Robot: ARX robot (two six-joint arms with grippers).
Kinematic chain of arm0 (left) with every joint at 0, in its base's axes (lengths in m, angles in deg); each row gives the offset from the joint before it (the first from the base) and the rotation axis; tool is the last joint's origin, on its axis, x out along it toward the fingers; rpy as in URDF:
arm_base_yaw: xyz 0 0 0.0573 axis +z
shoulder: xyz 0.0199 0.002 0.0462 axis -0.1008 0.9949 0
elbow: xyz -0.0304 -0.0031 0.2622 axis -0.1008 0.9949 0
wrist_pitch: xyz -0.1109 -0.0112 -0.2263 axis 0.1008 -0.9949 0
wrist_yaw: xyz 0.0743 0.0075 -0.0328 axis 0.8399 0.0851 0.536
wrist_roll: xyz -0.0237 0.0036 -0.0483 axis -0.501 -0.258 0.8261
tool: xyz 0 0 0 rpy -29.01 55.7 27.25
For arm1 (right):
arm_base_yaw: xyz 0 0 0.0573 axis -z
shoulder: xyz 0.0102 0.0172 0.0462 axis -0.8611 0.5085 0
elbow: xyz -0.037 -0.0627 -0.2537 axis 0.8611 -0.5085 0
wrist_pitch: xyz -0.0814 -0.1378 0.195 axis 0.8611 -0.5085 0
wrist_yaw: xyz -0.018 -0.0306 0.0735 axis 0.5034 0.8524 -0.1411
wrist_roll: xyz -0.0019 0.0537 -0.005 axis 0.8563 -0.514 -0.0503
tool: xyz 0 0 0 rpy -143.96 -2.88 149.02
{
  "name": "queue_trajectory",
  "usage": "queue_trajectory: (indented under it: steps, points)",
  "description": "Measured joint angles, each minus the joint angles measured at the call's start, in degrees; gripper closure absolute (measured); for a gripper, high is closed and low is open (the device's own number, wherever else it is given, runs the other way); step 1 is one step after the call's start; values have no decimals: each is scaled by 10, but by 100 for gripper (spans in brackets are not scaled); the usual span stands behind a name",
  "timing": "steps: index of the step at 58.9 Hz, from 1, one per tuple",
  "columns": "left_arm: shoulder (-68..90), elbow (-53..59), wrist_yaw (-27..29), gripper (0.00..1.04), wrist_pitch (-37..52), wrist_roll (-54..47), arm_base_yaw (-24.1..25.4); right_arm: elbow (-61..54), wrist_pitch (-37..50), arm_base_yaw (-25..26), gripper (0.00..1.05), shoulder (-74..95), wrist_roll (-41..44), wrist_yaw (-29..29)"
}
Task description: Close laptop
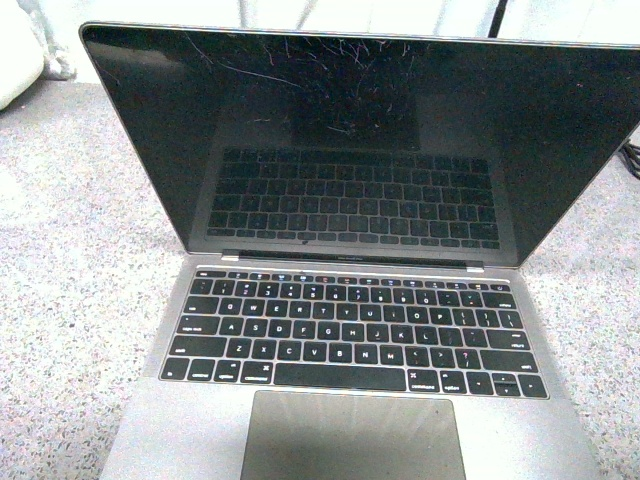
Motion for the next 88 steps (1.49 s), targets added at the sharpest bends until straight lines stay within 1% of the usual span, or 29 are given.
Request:
queue_trajectory:
  steps: [88]
  points:
    - [0,0,0,6,0,0,0,0,0,0,9,0,0,0]
